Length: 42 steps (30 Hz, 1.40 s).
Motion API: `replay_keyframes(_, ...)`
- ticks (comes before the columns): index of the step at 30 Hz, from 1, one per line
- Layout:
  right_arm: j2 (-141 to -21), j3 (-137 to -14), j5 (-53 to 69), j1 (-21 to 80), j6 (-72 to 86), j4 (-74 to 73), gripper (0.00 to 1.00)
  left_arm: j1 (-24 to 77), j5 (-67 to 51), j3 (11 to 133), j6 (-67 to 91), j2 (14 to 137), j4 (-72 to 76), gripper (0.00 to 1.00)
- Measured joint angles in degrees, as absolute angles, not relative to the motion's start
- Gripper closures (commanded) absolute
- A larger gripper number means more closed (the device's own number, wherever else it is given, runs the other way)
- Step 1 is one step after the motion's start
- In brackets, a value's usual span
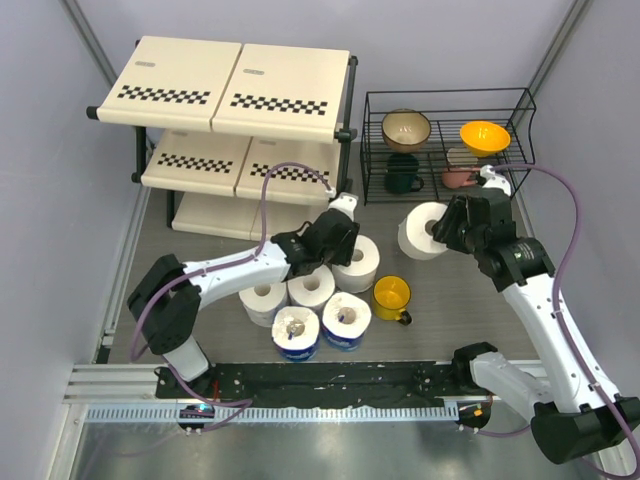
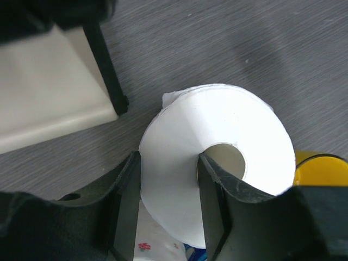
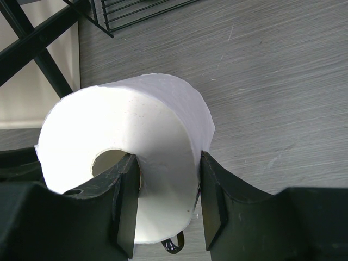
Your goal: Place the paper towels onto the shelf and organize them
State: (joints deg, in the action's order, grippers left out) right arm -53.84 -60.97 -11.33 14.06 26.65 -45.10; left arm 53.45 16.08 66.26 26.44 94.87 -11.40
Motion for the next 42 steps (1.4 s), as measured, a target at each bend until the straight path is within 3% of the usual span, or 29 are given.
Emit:
replay_keyframes(11, -52.3, -60.7, -11.9, 13.7, 26.7, -45.6, 0.89, 53.5, 11.1, 74.7, 25.0, 89.6, -15.2, 0.75)
replay_keyframes(24, -50.4, -61.4, -15.5, 13.6, 26.7, -46.6, 0.90, 53.5, 5.1, 75.3, 24.5, 72.1, -22.6, 0.76)
replay_keyframes(30, -50.9, -61.4, -15.4, 13.6, 26.9, -46.9, 0.90, 53.5, 4.5, 81.1, 22.7, 63.6, -27.7, 0.75)
replay_keyframes(42, -51.0, -61.5, -14.9, 13.6, 27.1, -46.8, 0.90, 53.5, 21.5, 90.6, 12.6, 51.6, -25.7, 0.78)
